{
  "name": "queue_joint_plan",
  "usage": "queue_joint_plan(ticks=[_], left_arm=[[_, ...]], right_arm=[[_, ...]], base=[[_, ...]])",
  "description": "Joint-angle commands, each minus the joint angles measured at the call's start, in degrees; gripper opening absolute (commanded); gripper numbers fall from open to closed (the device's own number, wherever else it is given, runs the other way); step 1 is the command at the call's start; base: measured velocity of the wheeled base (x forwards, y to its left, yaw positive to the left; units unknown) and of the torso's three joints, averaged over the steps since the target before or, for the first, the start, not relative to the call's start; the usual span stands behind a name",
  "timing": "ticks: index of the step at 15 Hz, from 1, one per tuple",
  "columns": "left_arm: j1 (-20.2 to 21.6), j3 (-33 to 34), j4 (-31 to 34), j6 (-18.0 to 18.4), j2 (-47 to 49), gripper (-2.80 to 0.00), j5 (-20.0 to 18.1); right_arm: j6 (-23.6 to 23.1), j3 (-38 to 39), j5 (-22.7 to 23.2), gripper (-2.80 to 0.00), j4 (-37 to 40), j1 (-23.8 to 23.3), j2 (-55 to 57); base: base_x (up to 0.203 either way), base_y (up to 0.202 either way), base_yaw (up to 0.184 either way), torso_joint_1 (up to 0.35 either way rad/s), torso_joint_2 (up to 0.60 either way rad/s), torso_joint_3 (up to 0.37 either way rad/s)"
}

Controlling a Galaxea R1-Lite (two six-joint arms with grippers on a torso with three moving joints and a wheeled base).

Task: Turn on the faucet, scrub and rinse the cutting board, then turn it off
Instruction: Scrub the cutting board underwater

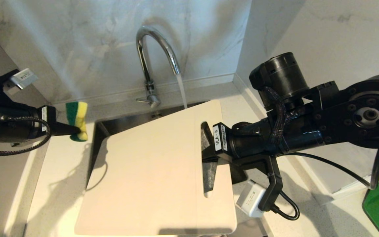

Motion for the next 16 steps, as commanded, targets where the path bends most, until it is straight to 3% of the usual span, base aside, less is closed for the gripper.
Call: queue_joint_plan(ticks=[1,3,5,10,13,16], left_arm=[[-14.2,-0.3,2.1,-5.0,-2.0,-2.8,-0.3],[-24.0,-0.1,3.6,-12.2,-0.5,-2.8,-0.9],[-29.0,0.9,4.3,-17.3,2.7,-2.8,-2.3],[-30.7,13.7,-1.6,-17.8,3.5,-2.8,0.3],[-30.5,20.4,-6.1,-17.9,3.0,-2.8,3.8],[-27.3,26.7,-10.4,-17.2,1.0,-2.8,6.0]], right_arm=[[0.6,-0.1,0.2,-2.8,0.0,-0.1,-0.1],[2.5,0.0,0.2,-2.8,-2.6,-0.1,-0.4],[2.9,0.5,0.2,-2.8,-3.7,-0.2,-0.5],[3.9,1.1,0.3,-2.8,-3.8,-1.1,-0.5],[3.9,1.1,0.3,-2.8,-3.8,-1.1,-0.6],[3.8,1.1,0.3,-2.8,-3.7,-1.1,-1.0]], base=[[0.0,0.0,0.0,0.0,0.0,0.0],[0.0,0.0,0.0,0.0,0.0,0.0],[0.0,0.0,0.0,0.0,0.0,0.0],[0.0,0.0,0.0,0.0,0.0,0.0],[0.0,0.0,0.0,0.0,0.0,0.0],[0.0,0.0,0.0,0.0,0.0,0.0]])
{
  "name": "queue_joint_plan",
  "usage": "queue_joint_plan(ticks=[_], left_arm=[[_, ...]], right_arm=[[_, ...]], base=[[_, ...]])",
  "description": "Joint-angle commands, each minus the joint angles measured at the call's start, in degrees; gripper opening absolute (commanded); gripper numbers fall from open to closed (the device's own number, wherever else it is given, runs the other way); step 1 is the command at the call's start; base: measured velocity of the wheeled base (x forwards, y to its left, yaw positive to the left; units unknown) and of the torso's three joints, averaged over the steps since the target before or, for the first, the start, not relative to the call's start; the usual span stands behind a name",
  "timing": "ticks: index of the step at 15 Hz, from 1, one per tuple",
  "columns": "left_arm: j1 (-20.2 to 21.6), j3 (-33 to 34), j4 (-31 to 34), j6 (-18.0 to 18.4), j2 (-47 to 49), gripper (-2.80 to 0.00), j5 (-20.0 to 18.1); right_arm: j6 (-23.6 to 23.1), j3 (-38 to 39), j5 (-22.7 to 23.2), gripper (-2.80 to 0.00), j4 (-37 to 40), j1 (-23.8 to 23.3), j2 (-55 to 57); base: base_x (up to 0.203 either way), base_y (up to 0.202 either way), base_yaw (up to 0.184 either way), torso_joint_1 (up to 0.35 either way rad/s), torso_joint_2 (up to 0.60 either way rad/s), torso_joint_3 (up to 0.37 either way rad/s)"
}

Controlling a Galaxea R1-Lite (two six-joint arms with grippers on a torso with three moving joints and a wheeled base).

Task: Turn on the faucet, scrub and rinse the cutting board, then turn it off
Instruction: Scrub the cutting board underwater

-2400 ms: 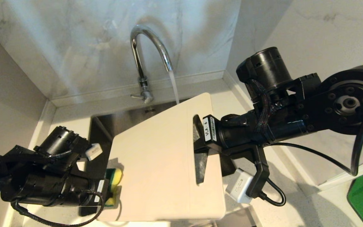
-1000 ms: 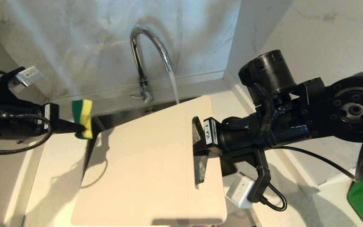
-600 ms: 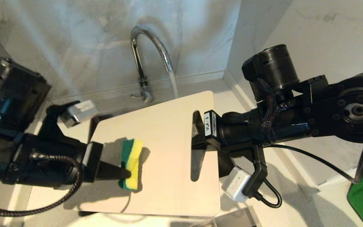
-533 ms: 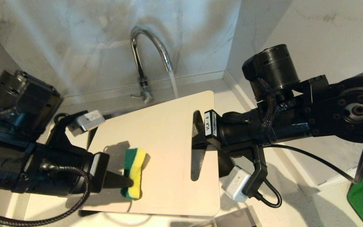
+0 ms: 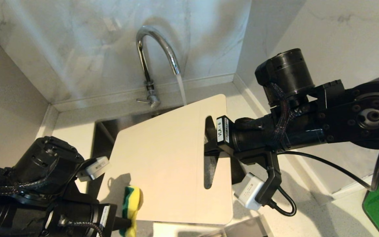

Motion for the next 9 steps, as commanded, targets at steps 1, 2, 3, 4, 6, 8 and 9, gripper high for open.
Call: queue_joint_plan(ticks=[1,2,3,4,6,8,9], left_arm=[[5.0,4.8,-1.6,1.7,-1.7,-2.8,0.1],[8.4,6.6,-2.7,3.4,-1.9,-2.8,-0.2],[12.2,8.5,-4.7,4.7,-2.0,-2.8,-1.0],[16.3,10.0,-7.2,5.9,-2.0,-2.8,-2.2],[24.2,11.6,-9.6,8.6,-2.0,-2.8,-5.6],[32.2,12.2,-10.3,11.4,-1.8,-2.8,-10.3],[35.4,12.3,-10.4,13.0,-1.7,-2.8,-12.1]], right_arm=[[-0.8,0.2,0.3,-2.8,0.1,0.0,-0.5],[-0.8,0.2,0.3,-2.8,0.1,0.0,-0.7],[-0.8,0.2,0.3,-2.8,0.1,0.0,-0.8],[-0.8,0.2,0.3,-2.8,0.1,0.0,-0.9],[-0.8,0.6,0.3,-2.8,0.1,0.0,-1.3],[-0.8,0.8,0.3,-2.8,0.1,0.0,-1.6],[-0.8,1.3,0.3,-2.8,0.1,0.0,-1.8]], base=[[0.0,0.0,0.0,0.0,0.0,0.0],[0.0,0.0,0.0,0.0,0.0,0.0],[0.0,0.0,0.0,0.0,0.0,0.0],[0.0,0.0,0.0,0.0,0.0,0.0],[0.0,0.0,0.0,0.0,0.0,0.0],[0.0,0.0,0.0,0.0,0.0,0.0],[0.0,0.0,0.0,0.0,0.0,0.0]])
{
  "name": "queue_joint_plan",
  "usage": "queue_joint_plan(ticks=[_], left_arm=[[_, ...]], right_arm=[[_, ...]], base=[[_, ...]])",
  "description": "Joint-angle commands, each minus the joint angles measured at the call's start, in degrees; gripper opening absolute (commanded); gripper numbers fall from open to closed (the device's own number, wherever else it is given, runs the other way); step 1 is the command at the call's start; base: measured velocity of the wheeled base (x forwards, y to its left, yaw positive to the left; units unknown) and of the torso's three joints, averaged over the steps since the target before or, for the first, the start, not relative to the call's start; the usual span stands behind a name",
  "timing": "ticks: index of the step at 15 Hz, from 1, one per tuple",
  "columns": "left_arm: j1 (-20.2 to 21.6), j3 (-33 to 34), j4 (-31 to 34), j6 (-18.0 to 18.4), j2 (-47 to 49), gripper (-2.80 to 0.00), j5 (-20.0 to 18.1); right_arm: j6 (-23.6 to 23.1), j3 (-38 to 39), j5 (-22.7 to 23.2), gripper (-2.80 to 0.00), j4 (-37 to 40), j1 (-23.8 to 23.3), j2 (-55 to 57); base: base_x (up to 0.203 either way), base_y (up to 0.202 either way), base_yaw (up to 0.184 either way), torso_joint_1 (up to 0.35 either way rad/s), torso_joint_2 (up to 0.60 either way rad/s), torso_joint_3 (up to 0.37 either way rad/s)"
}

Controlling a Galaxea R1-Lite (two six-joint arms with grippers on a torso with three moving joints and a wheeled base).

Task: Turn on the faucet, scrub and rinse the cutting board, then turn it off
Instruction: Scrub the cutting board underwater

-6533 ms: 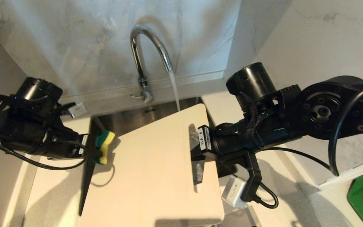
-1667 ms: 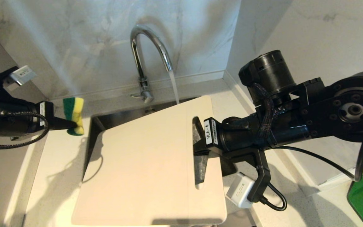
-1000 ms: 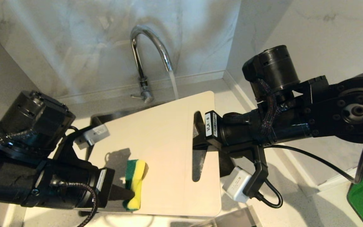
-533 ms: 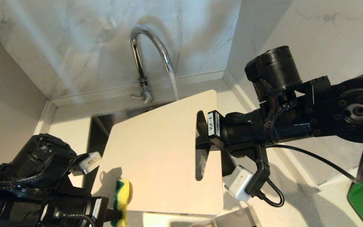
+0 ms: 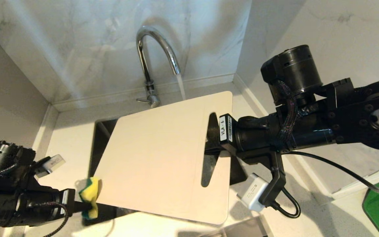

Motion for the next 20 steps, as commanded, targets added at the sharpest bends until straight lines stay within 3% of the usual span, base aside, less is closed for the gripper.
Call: queue_joint_plan(ticks=[1,3,7,11,13,17,20], left_arm=[[8.0,0.6,-0.1,2.8,0.2,-2.8,-3.0],[11.5,0.9,0.0,4.7,-0.1,-2.8,-5.2],[15.7,-1.3,0.5,4.8,-2.9,-2.8,-7.8],[15.5,-15.1,11.0,4.3,-5.0,-2.8,-8.9],[13.3,-24.0,17.1,3.1,-5.0,-2.8,-9.1],[-5.9,-38.3,25.9,-6.0,-2.9,-2.8,-8.0],[-22.0,-45.9,29.1,-13.4,5.1,-2.8,-3.1]], right_arm=[[-0.9,0.6,0.3,-2.8,0.2,0.0,-0.5],[-0.9,0.6,0.6,-2.8,0.2,0.0,-0.4],[-1.0,1.5,0.6,-2.8,0.2,0.0,-0.4],[-1.2,6.1,1.3,-2.8,-3.5,0.0,-0.5],[-1.2,8.8,1.8,-2.8,-5.9,0.1,-0.7],[-1.1,9.3,1.8,-2.8,-6.7,0.2,-0.8],[-0.9,9.2,1.8,-2.8,-6.7,0.2,-1.4]], base=[[0.0,0.0,0.0,0.0,0.0,0.0],[0.0,0.0,0.0,0.0,0.0,0.0],[0.0,0.0,0.0,0.0,0.0,0.0],[0.0,0.0,0.0,0.0,0.0,0.0],[0.0,0.0,0.0,0.0,0.0,0.0],[0.0,0.0,0.0,0.0,0.0,0.0],[0.0,0.0,0.0,0.0,0.0,0.0]])
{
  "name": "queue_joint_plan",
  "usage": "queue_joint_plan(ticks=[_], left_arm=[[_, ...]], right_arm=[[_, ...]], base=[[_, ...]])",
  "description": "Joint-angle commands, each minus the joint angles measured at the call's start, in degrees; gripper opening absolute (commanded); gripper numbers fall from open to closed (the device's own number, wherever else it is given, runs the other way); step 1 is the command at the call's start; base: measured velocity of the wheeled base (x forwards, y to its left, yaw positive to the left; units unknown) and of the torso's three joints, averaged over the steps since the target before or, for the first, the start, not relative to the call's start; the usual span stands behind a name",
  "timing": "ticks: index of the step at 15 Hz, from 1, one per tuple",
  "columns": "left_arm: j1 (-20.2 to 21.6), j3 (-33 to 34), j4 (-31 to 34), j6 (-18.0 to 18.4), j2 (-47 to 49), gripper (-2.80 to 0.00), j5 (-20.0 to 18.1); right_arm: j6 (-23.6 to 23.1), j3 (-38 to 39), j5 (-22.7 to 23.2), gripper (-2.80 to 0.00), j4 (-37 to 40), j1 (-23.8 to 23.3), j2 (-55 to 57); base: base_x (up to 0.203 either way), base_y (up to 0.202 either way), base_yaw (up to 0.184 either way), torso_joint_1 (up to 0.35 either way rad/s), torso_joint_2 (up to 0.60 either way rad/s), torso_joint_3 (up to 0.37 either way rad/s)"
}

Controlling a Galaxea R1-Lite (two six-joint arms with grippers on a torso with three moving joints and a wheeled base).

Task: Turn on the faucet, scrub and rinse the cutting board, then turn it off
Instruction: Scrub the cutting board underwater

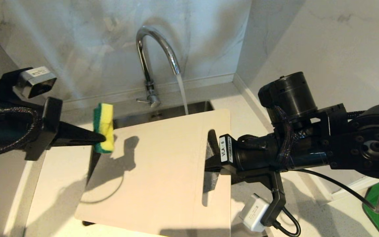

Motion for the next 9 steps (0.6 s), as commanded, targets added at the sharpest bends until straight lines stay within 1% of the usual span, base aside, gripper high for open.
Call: queue_joint_plan(ticks=[1,2,4,6,9], left_arm=[[-9.7,-4.1,1.2,-3.5,9.1,-2.8,3.6],[-11.0,-4.4,1.5,-4.3,11.8,-2.8,4.9],[-11.9,-3.0,1.7,-4.7,15.9,-2.8,6.3],[-11.7,0.7,0.9,-4.7,17.3,-2.8,6.6],[-9.4,8.7,-5.0,-4.5,17.2,-2.8,6.7]], right_arm=[[-0.6,-0.1,0.2,-2.8,0.1,0.0,-0.8],[-0.6,-0.1,0.2,-2.8,0.1,0.0,-1.1],[-0.5,0.1,0.2,-2.8,0.2,0.0,-1.3],[-0.4,0.0,0.2,-2.8,0.2,0.0,-1.3],[-0.4,0.0,0.2,-2.8,0.2,0.0,-1.4]], base=[[0.0,0.0,0.0,0.0,0.0,0.0],[0.0,0.0,0.0,0.0,0.0,0.0],[0.0,0.0,0.0,0.0,0.0,0.0],[0.0,0.0,0.0,0.0,0.0,0.0],[0.0,0.0,0.0,0.0,0.0,0.0]])
